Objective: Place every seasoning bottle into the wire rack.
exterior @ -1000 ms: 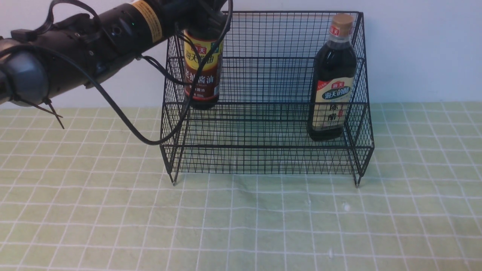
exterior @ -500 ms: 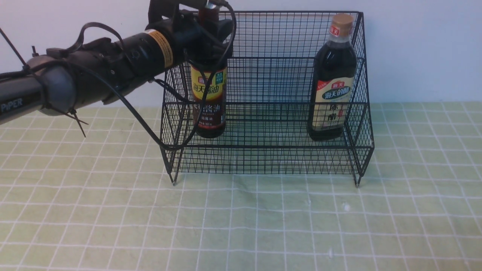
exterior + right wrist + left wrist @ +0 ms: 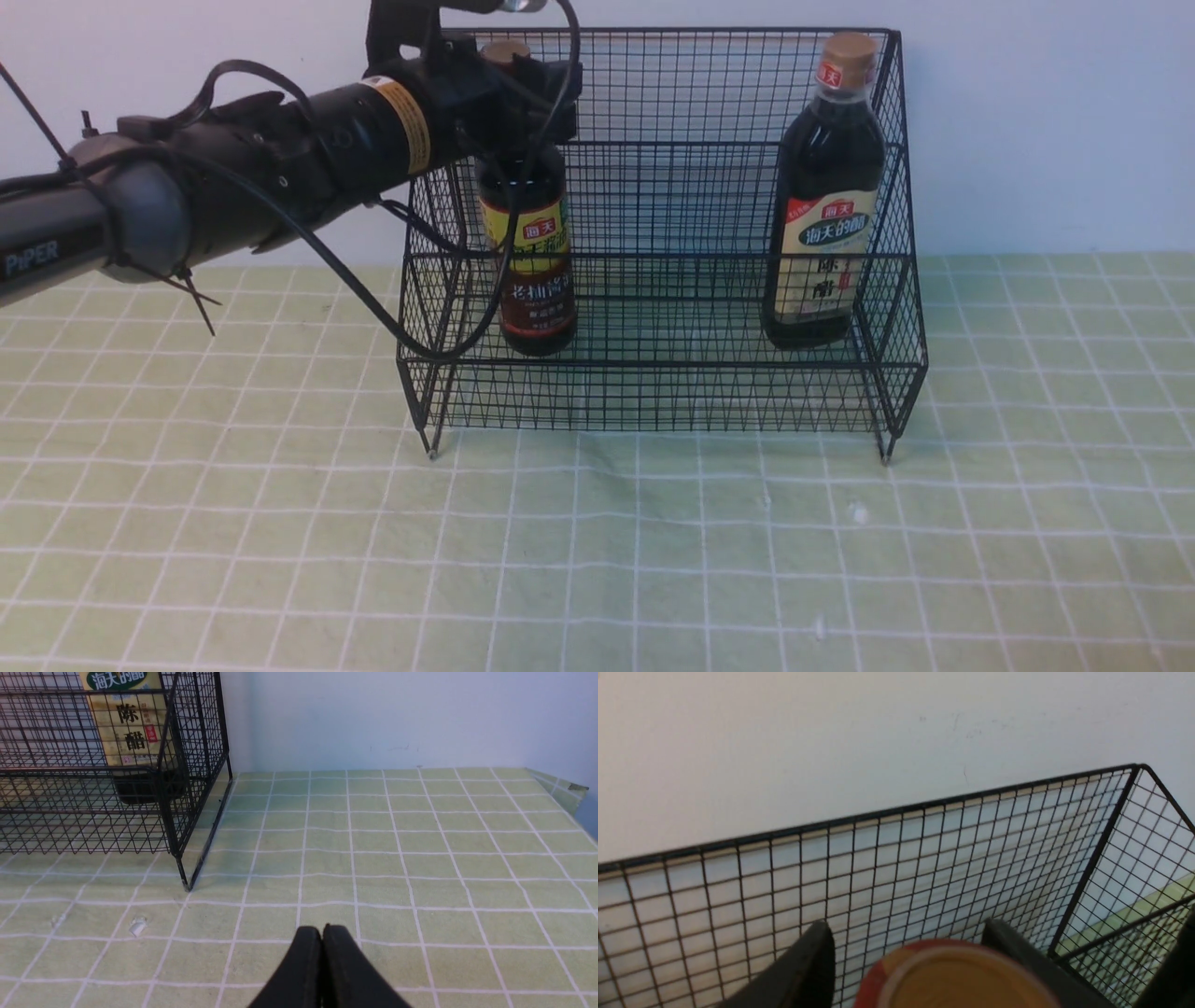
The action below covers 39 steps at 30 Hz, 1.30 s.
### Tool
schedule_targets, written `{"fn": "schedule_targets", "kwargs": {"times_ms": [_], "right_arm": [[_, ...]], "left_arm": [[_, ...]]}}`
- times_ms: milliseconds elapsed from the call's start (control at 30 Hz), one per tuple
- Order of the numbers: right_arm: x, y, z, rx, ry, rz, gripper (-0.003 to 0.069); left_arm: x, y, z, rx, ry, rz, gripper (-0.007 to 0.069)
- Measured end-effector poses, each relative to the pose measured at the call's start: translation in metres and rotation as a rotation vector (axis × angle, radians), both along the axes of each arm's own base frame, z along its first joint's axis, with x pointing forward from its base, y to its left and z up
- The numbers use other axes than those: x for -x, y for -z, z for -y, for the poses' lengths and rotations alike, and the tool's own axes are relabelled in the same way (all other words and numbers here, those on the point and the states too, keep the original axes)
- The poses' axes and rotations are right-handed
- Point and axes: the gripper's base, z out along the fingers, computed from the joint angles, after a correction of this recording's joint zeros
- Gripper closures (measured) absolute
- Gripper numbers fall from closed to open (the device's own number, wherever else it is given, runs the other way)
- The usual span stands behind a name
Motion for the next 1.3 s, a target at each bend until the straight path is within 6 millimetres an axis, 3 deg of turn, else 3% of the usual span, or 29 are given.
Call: {"fn": "schedule_targets", "kwargs": {"times_ms": [200,667,800,967,1067,1267,1300], "right_arm": [[0.0,0.0,0.0,0.0,0.0,0.0,0.0672],[0.0,0.0,0.0,0.001,0.0,0.0,0.0672],[0.0,0.0,0.0,0.001,0.0,0.0,0.0672],[0.0,0.0,0.0,0.001,0.0,0.0,0.0672],[0.0,0.0,0.0,0.001,0.0,0.0,0.0672],[0.0,0.0,0.0,0.001,0.0,0.0,0.0672],[0.0,0.0,0.0,0.001,0.0,0.0,0.0672]], "left_arm": [[0.006,-0.005,0.0,-0.059,0.034,-0.017,0.0218],[0.046,-0.071,-0.012,-0.145,0.038,0.036,0.0225],[0.059,-0.084,-0.017,-0.073,0.027,-0.008,0.0301],[0.089,-0.099,-0.037,-0.027,-0.01,-0.014,0.0576],[0.113,-0.107,-0.046,-0.025,0.004,0.002,0.0622],[0.17,-0.13,-0.053,-0.028,0.071,0.088,0.0631],[0.17,-0.13,-0.053,-0.028,0.071,0.088,0.0631]]}}
